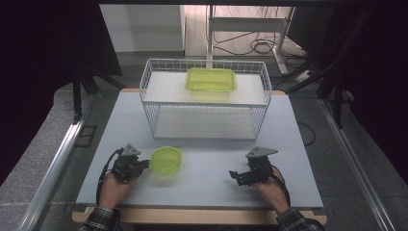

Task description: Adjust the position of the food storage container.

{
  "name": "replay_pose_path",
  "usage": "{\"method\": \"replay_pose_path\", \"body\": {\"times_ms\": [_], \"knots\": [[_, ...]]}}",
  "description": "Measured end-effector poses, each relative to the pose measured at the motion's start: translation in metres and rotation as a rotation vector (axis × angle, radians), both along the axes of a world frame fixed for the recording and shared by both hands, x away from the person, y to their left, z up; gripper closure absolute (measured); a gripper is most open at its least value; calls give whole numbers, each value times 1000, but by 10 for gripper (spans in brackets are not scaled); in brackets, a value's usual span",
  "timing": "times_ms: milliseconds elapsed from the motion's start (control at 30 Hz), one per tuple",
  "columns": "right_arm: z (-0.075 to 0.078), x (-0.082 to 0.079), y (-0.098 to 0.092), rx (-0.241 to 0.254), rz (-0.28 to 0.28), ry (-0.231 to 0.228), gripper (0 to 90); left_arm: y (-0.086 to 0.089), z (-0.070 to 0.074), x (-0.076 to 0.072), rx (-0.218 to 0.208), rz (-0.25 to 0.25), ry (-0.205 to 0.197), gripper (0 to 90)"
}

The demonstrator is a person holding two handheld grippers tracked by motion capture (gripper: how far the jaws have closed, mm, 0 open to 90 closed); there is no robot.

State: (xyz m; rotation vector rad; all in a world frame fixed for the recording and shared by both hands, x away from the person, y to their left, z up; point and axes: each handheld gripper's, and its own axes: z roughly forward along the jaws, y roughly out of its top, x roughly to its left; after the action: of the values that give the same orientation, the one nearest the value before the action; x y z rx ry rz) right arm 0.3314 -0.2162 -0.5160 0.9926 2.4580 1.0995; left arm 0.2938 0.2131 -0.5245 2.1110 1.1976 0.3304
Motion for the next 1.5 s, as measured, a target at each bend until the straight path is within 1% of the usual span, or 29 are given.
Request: {"method": "replay_pose_path", "body": {"times_ms": [100,133,200,500,633,767,900,1000,1133,1200,1233,1300,1333,1367,1433,1467,1500], "knots": [[-1,0,1,-2,2,1,24,-9,-1,0,1,-23,14,897],[-1,0,1,-1,1,2,25,-11,-1,0,6,-34,15,897],[0,0,1,-1,1,1,25,-18,-1,0,2,-54,17,898],[-1,-1,2,2,5,-1,25,-53,0,1,5,-152,8,897],[-1,-1,2,1,6,-2,26,-67,0,1,-14,-185,10,897],[-1,-1,3,1,7,-1,26,-80,0,1,-21,-213,-1,896],[-1,-1,3,2,8,1,25,-95,0,2,-55,-236,-3,896],[-1,-1,3,-1,9,2,25,-107,-1,3,-57,-258,-8,895],[-1,-1,4,0,10,1,26,-111,-2,1,-43,-268,-7,878],[-1,-1,3,5,8,2,25,-109,-1,0,-39,-261,-16,842],[-1,-1,3,6,7,3,25,-107,0,0,-45,-251,-21,796],[0,-1,3,9,8,1,25,-103,2,-2,-39,-236,-39,673],[0,-1,2,12,8,1,25,-100,3,-3,-42,-228,-47,610],[0,-1,2,18,11,1,25,-98,3,-4,-42,-221,-52,528],[1,-1,2,22,12,0,25,-93,5,-6,-43,-208,-70,404],[1,-1,2,21,12,0,25,-91,5,-7,-45,-197,-77,365],[1,-1,2,19,13,0,25,-89,6,-9,-46,-184,-84,287]]}}
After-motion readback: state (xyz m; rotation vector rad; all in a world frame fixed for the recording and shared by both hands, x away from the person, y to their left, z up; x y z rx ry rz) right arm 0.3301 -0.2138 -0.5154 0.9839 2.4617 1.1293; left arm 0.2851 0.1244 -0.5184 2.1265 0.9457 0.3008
